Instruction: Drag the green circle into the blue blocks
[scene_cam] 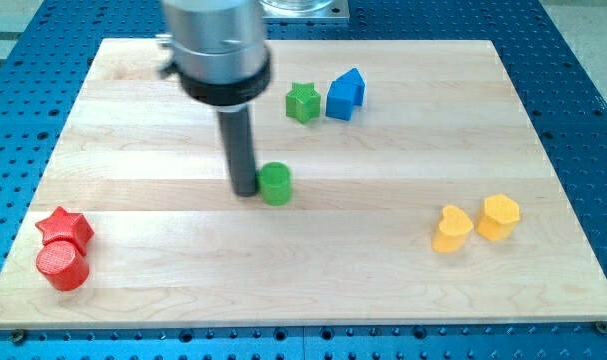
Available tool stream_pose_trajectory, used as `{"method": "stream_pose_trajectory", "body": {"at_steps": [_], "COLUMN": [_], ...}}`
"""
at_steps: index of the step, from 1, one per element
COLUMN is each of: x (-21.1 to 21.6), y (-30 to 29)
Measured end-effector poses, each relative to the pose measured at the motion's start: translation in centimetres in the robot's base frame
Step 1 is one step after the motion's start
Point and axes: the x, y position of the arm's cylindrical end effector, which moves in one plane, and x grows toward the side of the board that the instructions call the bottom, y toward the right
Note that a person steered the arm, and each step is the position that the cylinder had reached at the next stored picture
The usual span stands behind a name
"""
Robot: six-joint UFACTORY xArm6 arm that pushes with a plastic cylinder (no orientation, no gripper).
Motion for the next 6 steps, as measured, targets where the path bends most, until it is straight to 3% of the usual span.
{"method": "stream_pose_trajectory", "body": {"at_steps": [1,2,3,4,5,6], "x": [0.9,3.8,3.4,-0.6,-0.8,2.5], "y": [3.0,-0.1,6.3,6.9,12.7,14.6]}}
